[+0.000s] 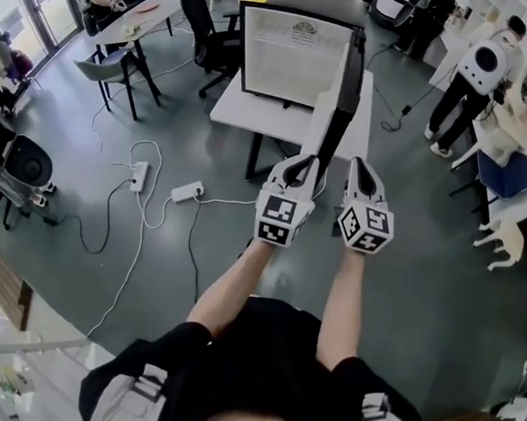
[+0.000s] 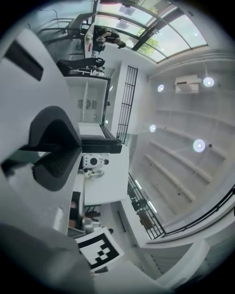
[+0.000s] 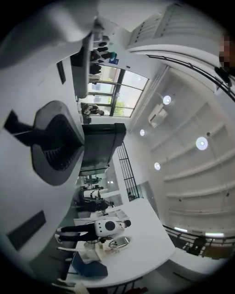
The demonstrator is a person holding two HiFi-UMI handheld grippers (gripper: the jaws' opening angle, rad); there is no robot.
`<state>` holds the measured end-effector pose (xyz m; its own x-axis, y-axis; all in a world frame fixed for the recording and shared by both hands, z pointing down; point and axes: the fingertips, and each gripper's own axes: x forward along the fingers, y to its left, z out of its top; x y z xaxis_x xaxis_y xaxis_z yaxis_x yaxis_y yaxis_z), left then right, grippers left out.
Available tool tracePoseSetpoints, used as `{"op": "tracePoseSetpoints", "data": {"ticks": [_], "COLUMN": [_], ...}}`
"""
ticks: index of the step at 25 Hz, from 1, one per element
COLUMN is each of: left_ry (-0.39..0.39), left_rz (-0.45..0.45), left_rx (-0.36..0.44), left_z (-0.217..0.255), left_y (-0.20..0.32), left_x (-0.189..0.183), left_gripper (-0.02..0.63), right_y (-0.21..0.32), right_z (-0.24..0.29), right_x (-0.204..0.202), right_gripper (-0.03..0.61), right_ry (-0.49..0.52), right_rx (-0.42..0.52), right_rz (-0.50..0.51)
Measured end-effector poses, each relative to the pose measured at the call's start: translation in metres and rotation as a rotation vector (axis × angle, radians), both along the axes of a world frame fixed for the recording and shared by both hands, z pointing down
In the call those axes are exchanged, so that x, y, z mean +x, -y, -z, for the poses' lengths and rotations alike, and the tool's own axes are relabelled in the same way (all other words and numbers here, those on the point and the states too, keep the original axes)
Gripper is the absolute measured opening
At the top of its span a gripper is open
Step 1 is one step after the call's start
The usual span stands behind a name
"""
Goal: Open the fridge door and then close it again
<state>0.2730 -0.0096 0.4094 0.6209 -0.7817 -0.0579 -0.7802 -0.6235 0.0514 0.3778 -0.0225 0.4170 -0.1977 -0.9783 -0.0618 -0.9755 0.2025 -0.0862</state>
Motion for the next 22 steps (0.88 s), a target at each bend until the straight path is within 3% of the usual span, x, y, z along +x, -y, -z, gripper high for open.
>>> {"op": "tracePoseSetpoints", "data": {"ticks": [4,9,11,13,17,22], "left_ry": [0.006,0.019,0.07,0.145,0.22,0.348], "left_rz": [0.05,0.072,0.044,0.01,0.002,-0.02], "left_rx": [-0.037,-0.065,-0.061,-0.072,-0.112,-0.121], "left_z": [-0.015,-0.032,-0.039,-0.052,-0.07,-0.087], "left_y": [0.004,0.01,0.009,0.011,0.026,0.051], "left_x": [-0.015,-0.014,-0.002,0.014,0.036,0.058], "left_gripper": [0.0,0.0,0.027,0.148,0.163,0.164], "right_y": [-0.006,-0.004,-0.002,0.003,0.017,0.042], "right_z": [-0.046,-0.051,-0.047,-0.044,-0.026,0.01], "right_x": [-0.003,0.006,0.013,0.023,0.024,0.004], "right_gripper": [-0.005,-0.005,-0.005,-0.005,-0.005,-0.005], "right_ry": [-0.034,-0.03,-0.022,0.003,0.072,0.049], "right_rx": [-0.092,-0.101,-0.096,-0.099,-0.076,-0.019], "right_rz": [-0.009,-0.005,-0.016,-0.047,-0.015,0.077]}}
